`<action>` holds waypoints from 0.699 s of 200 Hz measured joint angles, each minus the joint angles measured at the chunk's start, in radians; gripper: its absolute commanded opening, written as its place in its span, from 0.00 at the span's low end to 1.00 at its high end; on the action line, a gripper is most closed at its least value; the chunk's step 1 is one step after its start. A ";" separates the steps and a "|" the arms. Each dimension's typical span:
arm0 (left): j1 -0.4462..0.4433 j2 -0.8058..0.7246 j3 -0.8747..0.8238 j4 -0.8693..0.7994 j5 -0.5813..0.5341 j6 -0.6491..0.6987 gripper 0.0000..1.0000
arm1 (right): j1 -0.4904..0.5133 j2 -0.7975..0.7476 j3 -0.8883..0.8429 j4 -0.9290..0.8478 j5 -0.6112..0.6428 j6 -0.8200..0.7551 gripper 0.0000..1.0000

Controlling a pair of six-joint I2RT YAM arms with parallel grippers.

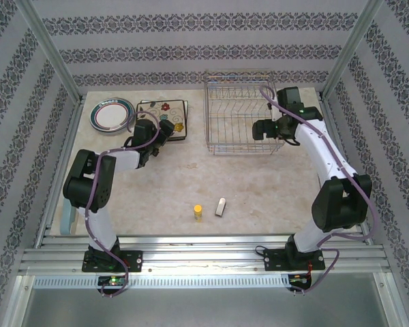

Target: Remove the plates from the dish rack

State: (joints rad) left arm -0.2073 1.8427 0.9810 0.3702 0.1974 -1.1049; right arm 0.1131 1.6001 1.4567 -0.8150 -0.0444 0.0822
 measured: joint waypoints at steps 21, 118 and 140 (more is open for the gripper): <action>0.000 -0.114 -0.010 -0.089 0.003 0.074 1.00 | -0.025 -0.065 -0.047 0.026 -0.006 0.008 0.98; -0.049 -0.917 -0.155 -0.322 -0.268 0.630 1.00 | -0.064 -0.732 -0.699 0.531 -0.010 -0.006 0.98; -0.049 -1.040 -0.286 -0.323 -0.377 0.770 1.00 | -0.044 -0.921 -0.973 0.771 0.002 -0.008 0.98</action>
State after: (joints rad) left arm -0.2562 0.8032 0.6952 0.0471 -0.1791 -0.3347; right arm 0.0692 0.6792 0.4835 -0.0441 -0.0429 0.0746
